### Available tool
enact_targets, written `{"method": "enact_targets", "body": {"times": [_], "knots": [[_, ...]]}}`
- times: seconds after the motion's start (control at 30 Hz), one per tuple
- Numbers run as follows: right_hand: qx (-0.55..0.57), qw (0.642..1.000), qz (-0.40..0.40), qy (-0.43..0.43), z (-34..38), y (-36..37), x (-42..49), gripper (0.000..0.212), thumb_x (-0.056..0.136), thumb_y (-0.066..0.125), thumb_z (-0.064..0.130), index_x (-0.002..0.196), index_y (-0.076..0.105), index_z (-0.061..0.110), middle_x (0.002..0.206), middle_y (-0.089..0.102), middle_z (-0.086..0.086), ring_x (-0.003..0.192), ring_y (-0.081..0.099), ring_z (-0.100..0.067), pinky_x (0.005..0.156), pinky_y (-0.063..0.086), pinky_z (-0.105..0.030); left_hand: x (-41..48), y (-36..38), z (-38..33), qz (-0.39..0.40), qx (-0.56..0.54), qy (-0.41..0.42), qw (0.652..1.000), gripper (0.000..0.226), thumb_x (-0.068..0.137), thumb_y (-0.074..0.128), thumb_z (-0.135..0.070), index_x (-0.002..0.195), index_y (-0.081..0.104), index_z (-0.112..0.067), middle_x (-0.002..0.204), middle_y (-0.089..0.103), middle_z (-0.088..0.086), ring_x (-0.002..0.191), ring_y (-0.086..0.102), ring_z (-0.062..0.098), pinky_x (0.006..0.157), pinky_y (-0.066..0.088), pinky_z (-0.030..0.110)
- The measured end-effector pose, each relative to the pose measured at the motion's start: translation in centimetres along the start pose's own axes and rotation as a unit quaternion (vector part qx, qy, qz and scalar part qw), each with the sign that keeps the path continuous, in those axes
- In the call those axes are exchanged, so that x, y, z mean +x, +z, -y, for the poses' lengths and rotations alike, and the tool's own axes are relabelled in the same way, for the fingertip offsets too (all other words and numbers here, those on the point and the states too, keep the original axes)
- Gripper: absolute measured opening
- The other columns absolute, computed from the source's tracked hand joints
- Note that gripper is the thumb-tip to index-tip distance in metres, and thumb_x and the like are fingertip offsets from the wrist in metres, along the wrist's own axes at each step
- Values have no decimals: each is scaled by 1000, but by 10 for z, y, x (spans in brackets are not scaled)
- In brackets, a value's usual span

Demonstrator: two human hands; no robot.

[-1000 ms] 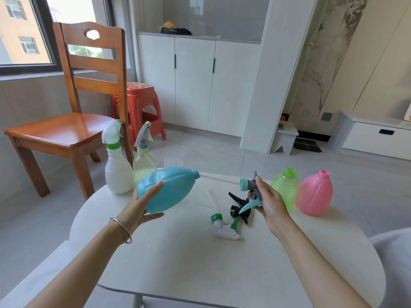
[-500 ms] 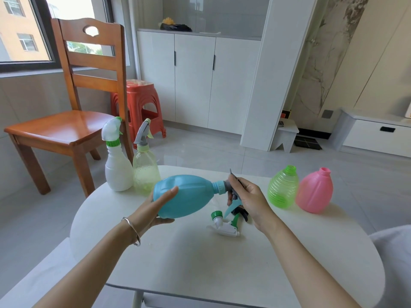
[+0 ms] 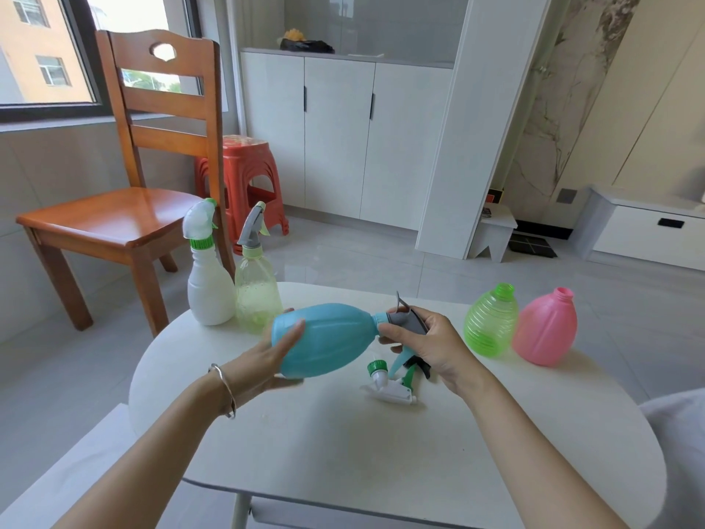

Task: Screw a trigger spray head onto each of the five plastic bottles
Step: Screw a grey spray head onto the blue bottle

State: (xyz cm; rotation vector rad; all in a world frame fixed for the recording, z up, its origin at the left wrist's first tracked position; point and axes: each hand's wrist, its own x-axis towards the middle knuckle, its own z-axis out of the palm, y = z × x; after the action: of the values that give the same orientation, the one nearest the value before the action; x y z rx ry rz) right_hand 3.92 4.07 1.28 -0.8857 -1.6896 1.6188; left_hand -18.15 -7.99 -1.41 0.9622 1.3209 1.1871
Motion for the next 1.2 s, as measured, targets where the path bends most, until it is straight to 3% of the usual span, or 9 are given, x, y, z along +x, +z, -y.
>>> {"method": "enact_targets", "body": {"times": [0.07, 0.13, 0.27, 0.43, 0.6, 0.8, 0.93, 1.1, 1.2], "knots": [[-7, 1000, -4, 5, 0, 1, -1, 22, 73, 78, 14, 93, 68, 11, 84, 73, -4, 75, 71, -17, 64, 54, -23, 1, 0, -1, -12, 5, -45, 999, 95, 47, 54, -85, 131, 30, -48, 125, 57, 9, 91, 71, 28, 65, 59, 36], [1, 1000, -13, 14, 0, -1, -2, 18, 74, 77, 13, 89, 68, 12, 80, 73, -4, 70, 70, -17, 61, 53, -22, 2, -4, 0, -14, -9, -19, 1000, 111, 32, 69, -81, 130, 25, -54, 124, 54, 1, 89, 72, 26, 65, 59, 35], [10, 999, -23, 41, 3, -4, -3, 15, 76, 75, 16, 89, 68, 13, 70, 70, 4, 57, 64, -12, 63, 49, -27, 7, -10, 0, 9, -55, 51, 997, 113, 41, 88, -54, 138, 39, -21, 130, 60, 6, 110, 64, 19, 87, 55, 29], [-4, 999, -15, 35, 3, 0, -3, 17, 74, 77, 16, 89, 68, 12, 72, 67, 1, 51, 58, -9, 56, 48, -22, 3, 1, -1, 13, -29, -64, 997, 70, 67, 38, -72, 126, 42, -36, 128, 56, 11, 95, 70, 29, 73, 59, 38], [43, 997, -36, 60, 5, -5, -2, 17, 75, 75, 19, 90, 67, 15, 63, 68, 9, 50, 58, -8, 64, 47, -29, 4, -11, -2, 38, -97, 39, 994, 112, 46, 88, -49, 142, 31, -36, 141, 49, 2, 117, 59, 21, 88, 55, 32], [2, 999, -22, 50, 5, -3, -5, 22, 73, 78, 21, 92, 69, 13, 70, 66, 3, 54, 58, -10, 69, 42, -37, 4, 2, -2, 22, -100, -46, 994, 58, 68, 53, -61, 121, 51, -38, 128, 57, 8, 98, 69, 27, 73, 59, 42], [16, 998, -24, 64, 5, -3, -5, 21, 74, 76, 21, 92, 69, 13, 69, 67, 5, 54, 59, -11, 71, 43, -35, 3, -2, -6, -2, -91, 48, 995, 103, 46, 87, -51, 136, 42, -30, 131, 58, 5, 110, 63, 21, 80, 56, 30], [14, 998, -26, 51, 6, -2, -5, 23, 73, 77, 22, 92, 69, 13, 68, 67, 7, 53, 58, -10, 71, 41, -36, 0, 4, -4, 41, -83, -31, 995, 97, 42, 70, -77, 126, 46, -34, 125, 62, 5, 104, 67, 24, 75, 58, 36], [10, 998, -34, 59, 4, -3, -5, 22, 73, 78, 22, 91, 69, 14, 72, 66, 3, 53, 58, -10, 72, 43, -38, 3, 2, 0, 30, -81, -2, 996, 98, 43, 80, -65, 130, 38, -46, 132, 53, 5, 100, 69, 25, 74, 59, 36]]}}
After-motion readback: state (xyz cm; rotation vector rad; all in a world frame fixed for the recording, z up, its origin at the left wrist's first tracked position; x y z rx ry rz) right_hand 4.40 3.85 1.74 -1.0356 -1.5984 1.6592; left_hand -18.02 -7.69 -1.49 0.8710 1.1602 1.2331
